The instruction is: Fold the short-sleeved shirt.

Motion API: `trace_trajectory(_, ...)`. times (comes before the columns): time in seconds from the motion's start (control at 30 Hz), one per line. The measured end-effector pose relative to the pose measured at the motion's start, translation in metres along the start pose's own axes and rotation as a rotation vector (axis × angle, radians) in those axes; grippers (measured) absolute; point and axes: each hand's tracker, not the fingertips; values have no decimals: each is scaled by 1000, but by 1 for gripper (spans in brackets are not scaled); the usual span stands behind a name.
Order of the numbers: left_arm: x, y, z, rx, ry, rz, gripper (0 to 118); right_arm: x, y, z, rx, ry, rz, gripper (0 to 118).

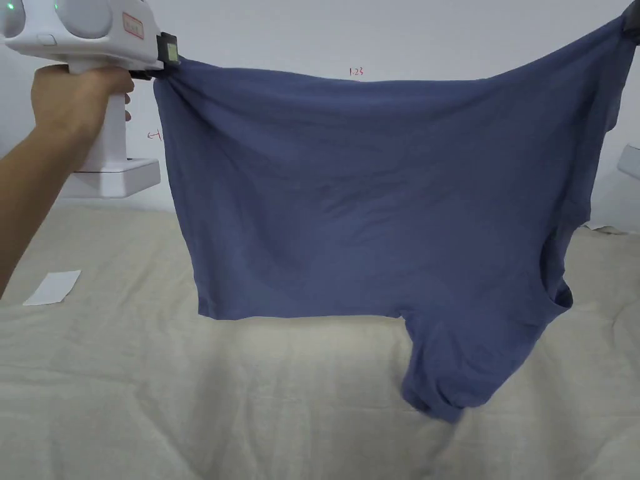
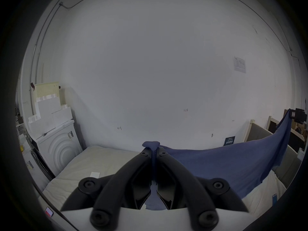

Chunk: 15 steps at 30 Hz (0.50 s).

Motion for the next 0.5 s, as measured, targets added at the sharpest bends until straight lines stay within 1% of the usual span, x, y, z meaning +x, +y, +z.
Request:
trace_trajectory(0.13,-1,-36,-13,-65,-6,-8,2,9,-35,-10,-60,5,19,1)
trace_trajectory(0.27,-4,-82,-20,-139,-16,-4,2,9,-78,0,-115,16,8,1)
trace_trajectory(0.5,-8,-159,-3,-219,-42,-10,2,22,-152,20,-191,38,4,1)
